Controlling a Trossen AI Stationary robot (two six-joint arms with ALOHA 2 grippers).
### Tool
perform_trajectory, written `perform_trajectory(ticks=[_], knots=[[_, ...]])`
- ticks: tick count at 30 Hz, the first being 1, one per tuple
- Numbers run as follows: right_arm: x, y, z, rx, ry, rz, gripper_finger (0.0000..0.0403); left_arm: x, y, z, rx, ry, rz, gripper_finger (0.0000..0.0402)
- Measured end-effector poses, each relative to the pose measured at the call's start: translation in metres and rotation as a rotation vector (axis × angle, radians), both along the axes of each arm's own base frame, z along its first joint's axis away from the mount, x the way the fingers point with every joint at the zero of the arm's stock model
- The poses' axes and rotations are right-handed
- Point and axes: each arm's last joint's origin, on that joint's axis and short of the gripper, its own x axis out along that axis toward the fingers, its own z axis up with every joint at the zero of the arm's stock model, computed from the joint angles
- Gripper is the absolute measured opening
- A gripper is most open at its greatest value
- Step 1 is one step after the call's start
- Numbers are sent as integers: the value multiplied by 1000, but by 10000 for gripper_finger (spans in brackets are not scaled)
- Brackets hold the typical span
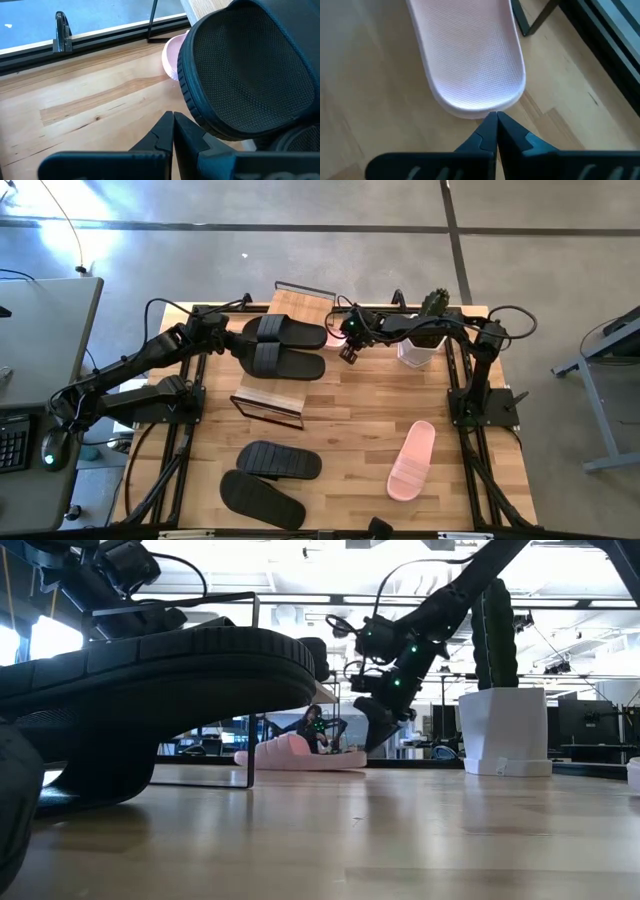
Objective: Pick and place slides into the shelf
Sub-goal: Put the pink slides under the shelf
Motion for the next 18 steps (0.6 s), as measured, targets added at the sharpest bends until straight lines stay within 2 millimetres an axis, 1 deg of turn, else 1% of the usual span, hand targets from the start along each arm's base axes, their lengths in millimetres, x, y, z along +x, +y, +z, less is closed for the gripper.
perform_trajectory(ticks=[4,6,9,13,18], knots=[[-3,1,-2,13,29,-11,0,0,0,0,3,4,-3,1],[-6,2,-2,3,71,-27,0,0,0,0,3,4,-3,1],[-13,4,6,-21,122,-53,0,0,0,0,3,4,-3,1],[-22,10,27,-24,114,-60,0,0,0,0,4,5,-4,1],[-36,22,65,-5,32,-64,0,0,0,0,4,6,-5,1]])
